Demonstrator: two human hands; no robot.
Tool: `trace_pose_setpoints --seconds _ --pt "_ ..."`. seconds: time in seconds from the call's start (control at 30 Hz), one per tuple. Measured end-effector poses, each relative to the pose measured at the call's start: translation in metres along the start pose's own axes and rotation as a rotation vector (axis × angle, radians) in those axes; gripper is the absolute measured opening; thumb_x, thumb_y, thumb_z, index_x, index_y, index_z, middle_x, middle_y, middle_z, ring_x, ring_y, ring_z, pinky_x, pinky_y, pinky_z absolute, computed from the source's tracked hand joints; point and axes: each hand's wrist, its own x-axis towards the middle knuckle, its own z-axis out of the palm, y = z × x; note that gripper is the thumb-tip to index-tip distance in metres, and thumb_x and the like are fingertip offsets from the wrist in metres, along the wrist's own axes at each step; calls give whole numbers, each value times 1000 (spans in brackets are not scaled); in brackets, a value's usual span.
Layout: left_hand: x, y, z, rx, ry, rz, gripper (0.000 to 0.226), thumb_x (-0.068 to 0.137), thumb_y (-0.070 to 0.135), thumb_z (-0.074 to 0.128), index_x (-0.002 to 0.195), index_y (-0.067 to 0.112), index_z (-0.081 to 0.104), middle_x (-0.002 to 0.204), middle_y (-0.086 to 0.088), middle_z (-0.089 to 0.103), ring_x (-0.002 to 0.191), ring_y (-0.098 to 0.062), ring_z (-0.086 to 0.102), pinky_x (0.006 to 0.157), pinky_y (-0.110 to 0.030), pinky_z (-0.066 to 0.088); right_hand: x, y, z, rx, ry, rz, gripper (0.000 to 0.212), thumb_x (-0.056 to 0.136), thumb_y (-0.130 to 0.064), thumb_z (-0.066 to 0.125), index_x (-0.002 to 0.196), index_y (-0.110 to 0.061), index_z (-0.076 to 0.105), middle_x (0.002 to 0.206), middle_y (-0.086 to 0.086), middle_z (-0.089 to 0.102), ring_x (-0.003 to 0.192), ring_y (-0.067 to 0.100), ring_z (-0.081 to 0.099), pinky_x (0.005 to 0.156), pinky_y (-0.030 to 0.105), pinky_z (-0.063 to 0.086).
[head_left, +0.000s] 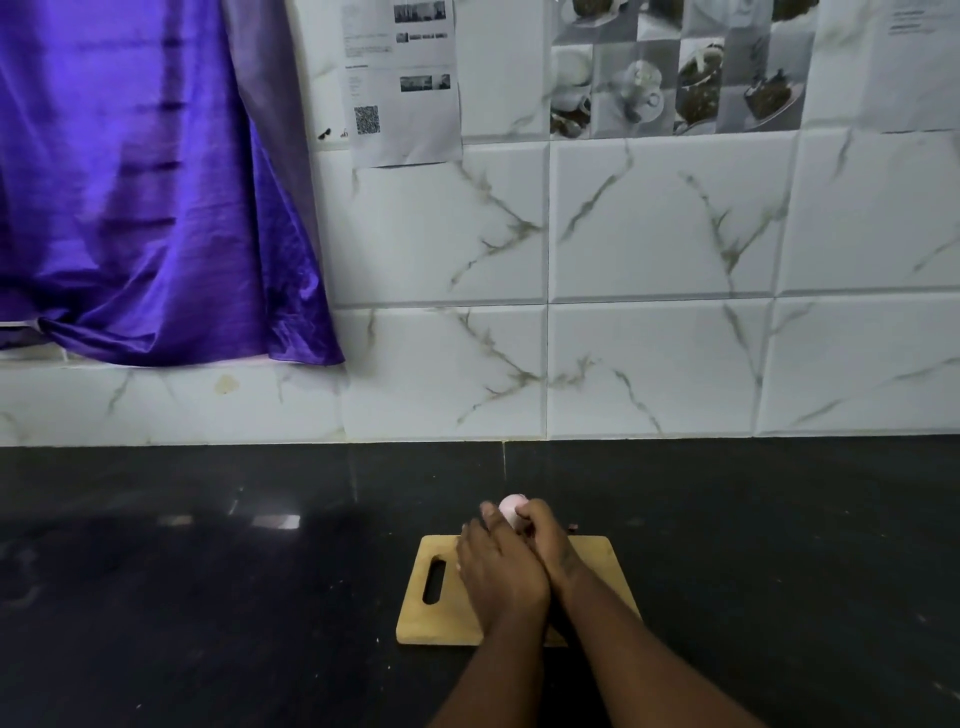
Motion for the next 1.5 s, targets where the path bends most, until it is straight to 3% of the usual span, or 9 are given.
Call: trace_pose_setpoints --seconds 0.13,0.3,0.37,0.57,0.7,0.83,1.0,1.23,1.5 --pt "-4 3 -4 -115 -6 -88 76 101 67 15 115 16 70 121 -7 71 120 -30 64 108 -53 47 -31 -1 3 134 -2 26 44 98 -33 44 80 0 67 61 12 72 74 28 63 65 34 47" --pt "-7 8 -28 -474 -30 -333 28 108 16 45 113 1 68 108 -15 74 92 -27 68 78 -28 58 -61 11 13 395 34 22 59 96 -44 40 105 7 69 101 26 75 101 38 67 90 42 52" --pt "-8 13 -45 -754 -59 -470 25 107 11 49 116 1 69 110 -19 72 91 -31 68 83 -35 57 -73 14 21 487 36 4 62 96 -46 39 111 7 67 114 29 71 113 42 65 103 47 47" --pt "-27 29 -119 -1217 -88 -516 35 112 23 39 97 7 66 101 -15 69 91 -29 67 88 -43 55 -121 23 77 579 -87 -45 61 95 -44 36 106 8 66 87 24 77 97 41 68 84 43 54" --pt "-37 26 -201 -1196 -17 -436 38 113 27 35 97 11 67 106 -17 69 97 -30 66 108 -47 48 -168 50 139 577 -226 7 62 93 -45 33 107 6 66 92 26 74 89 39 71 80 41 56" --pt "-58 8 -299 -1258 131 -396 38 111 29 36 93 15 66 102 -10 69 96 -25 66 104 -43 48 -213 107 198 554 -398 102 60 92 -44 34 104 7 64 92 27 70 80 36 72 70 36 61" --pt "-85 -60 -414 -1342 348 -380 31 107 23 43 89 12 65 92 -12 66 85 -25 65 93 -40 52 -247 223 267 534 -471 291 51 82 -46 49 120 -11 46 120 29 50 100 39 63 90 43 54" --pt "-126 -186 -525 -1280 744 -500 27 102 20 47 80 10 61 77 -11 66 80 -24 60 84 -38 49 -292 373 319 309 -375 675 53 93 -45 36 92 0 64 85 21 72 93 38 66 89 45 51" --pt "-154 -312 -598 -1269 1054 -671 38 108 24 37 81 13 61 71 -13 69 77 -30 62 85 -44 52 -316 502 349 -28 -280 928 43 93 -44 41 83 -7 60 92 20 66 86 38 65 79 40 51"
